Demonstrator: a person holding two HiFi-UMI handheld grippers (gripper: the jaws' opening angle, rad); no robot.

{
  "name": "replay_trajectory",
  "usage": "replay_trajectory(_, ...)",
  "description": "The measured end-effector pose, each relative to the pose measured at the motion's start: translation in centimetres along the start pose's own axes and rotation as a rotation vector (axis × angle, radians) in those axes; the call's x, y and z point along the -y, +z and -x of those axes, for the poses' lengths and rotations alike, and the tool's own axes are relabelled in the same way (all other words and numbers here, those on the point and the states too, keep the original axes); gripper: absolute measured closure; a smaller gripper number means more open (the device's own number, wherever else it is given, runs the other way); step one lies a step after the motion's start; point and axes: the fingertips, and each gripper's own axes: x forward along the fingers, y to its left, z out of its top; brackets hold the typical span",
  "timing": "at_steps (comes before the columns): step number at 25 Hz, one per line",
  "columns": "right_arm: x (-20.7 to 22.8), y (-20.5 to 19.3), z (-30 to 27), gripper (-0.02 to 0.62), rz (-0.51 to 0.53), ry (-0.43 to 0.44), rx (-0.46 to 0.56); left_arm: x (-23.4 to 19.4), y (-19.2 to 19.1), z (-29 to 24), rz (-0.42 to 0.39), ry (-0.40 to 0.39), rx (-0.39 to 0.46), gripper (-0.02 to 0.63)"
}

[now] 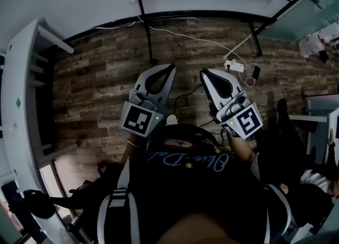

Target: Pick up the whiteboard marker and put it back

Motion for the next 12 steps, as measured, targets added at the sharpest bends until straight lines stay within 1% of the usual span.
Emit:
replay_trajectory(7, 1.5, -0.2, -1.6, 0.569, -0.010, -0.004, 0.018, -1.4, 0.1, -1.3, -0.016, -0.007, -0.001, 0.614)
replay_trajectory(12, 2.9, -0.3, -2.6, 0.569, -0.018, 0.026, 0.031, -2.1, 0.1, -2.3, -0.013, 0.014, -0.014, 0.614)
